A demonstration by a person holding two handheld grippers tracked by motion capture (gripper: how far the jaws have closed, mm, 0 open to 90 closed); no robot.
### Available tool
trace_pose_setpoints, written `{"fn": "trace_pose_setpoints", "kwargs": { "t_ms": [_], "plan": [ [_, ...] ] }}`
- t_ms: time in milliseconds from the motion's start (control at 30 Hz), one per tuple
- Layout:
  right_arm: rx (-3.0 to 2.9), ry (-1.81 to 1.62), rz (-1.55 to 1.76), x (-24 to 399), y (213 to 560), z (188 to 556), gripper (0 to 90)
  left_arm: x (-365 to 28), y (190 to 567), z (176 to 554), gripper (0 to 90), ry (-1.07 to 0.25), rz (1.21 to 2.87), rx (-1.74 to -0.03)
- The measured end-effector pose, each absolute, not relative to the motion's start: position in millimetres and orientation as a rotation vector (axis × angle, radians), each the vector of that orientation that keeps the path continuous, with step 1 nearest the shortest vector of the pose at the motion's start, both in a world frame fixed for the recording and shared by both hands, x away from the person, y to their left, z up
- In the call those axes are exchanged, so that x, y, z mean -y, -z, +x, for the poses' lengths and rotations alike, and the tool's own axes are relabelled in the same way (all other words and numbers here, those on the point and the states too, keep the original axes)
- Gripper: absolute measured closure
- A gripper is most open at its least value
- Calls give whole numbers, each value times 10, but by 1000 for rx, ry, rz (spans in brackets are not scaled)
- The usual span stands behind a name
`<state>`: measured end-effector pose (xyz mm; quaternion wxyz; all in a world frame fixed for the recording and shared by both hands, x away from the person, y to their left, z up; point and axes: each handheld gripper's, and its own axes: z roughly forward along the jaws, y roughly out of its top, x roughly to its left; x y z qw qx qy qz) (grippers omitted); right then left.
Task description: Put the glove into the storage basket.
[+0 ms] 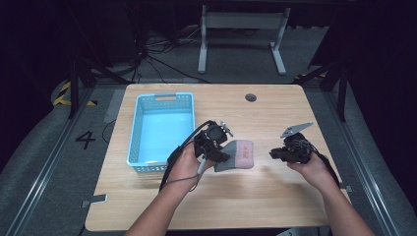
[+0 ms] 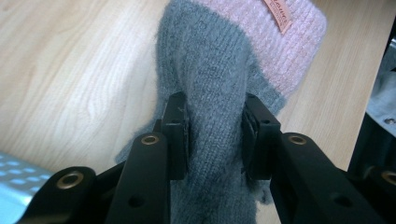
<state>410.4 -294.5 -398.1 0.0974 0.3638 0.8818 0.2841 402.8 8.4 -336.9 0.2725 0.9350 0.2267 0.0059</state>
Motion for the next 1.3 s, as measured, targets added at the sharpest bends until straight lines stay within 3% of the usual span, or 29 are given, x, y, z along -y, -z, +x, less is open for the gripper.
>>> {"fn": "trace_pose_setpoints", "kwargs": {
  "t_ms": [667, 1300],
  "plan": [
    [-2619, -834, 1084, 2925, 4016, 4128, 804, -611, 2998, 4193, 674, -84, 2463, -628],
    [-2620, -822, 1103, 2939, 4050, 4117, 806, -1213, 2773, 4421, 672, -235, 2459, -716]
  ]
}}
